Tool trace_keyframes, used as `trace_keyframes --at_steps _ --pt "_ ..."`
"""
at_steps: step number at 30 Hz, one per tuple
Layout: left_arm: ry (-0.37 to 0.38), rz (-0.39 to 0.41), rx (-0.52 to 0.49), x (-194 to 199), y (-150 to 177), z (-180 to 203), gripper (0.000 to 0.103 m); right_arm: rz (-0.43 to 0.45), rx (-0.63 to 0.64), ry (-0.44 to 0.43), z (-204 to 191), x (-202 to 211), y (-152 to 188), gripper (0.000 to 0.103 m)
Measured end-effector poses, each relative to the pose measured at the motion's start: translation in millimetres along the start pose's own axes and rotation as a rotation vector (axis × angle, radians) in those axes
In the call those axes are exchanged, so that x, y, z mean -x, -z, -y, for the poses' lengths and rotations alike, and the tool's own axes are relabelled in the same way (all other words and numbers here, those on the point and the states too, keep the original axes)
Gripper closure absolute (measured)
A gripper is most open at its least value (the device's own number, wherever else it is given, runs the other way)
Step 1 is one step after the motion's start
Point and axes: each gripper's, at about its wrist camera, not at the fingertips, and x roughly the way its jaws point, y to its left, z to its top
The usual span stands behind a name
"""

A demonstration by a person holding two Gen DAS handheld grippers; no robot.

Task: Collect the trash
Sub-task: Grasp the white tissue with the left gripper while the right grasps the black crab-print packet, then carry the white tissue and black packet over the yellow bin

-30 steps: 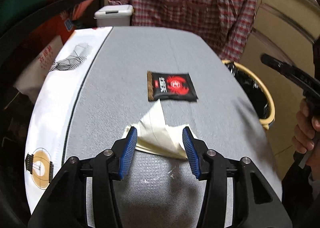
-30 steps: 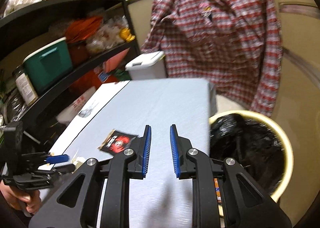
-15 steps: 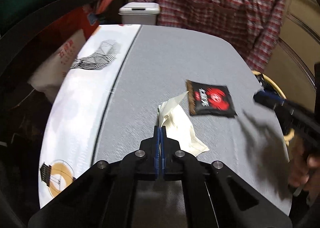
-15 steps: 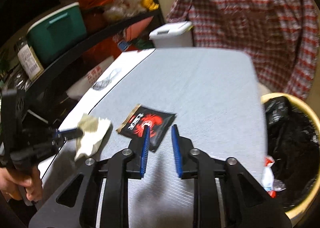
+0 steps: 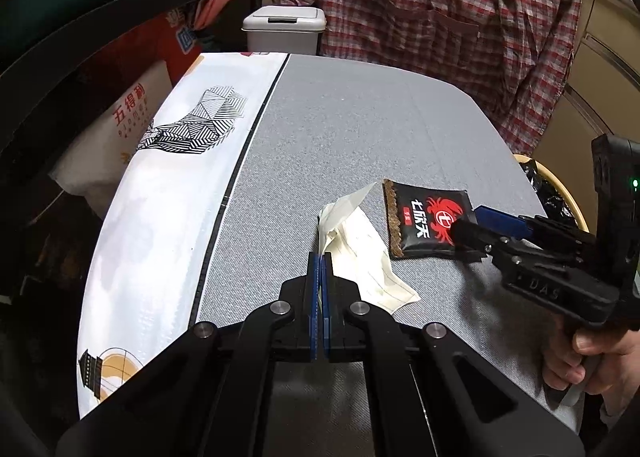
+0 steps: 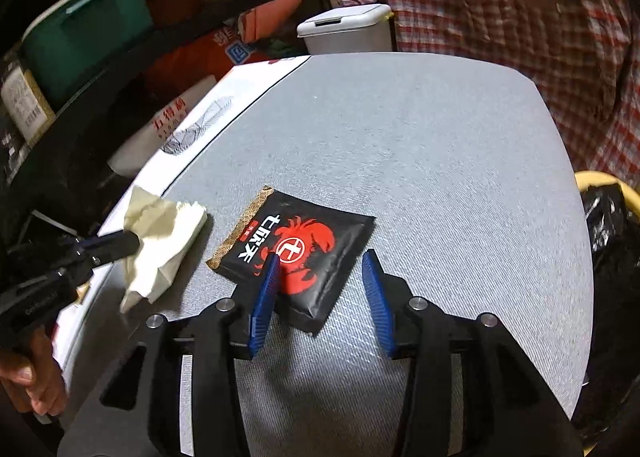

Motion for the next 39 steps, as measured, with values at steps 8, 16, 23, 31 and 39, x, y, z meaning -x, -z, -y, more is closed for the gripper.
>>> trace_keyframes --at_steps 8,16,23,31,39 --pt "-0.007 0.019 0.011 2.6 -8.0 -4.9 0.102 -0.007 0.019 0.012 -1.7 0.1 1.2 0.103" --pt "-0.006 0.057 -0.001 16.1 -14.4 -1.1 0.102 0.07 0.044 0.028 -1.6 26.3 2.7 0.103" --pt "-0.004 0.095 -0.001 30.1 -20.5 7.3 0.102 0.147 0.024 0.051 10.0 63.1 1.4 0.103" --pt "0.006 0.125 -0.019 42.3 -22.3 27.6 0.102 0.209 -0.002 0.077 27.6 102.2 4.9 0.103" --pt "0.026 0.145 -0.041 51.5 -22.8 51.1 0.102 0.259 -0.032 0.107 47.9 137.3 13.3 0.103"
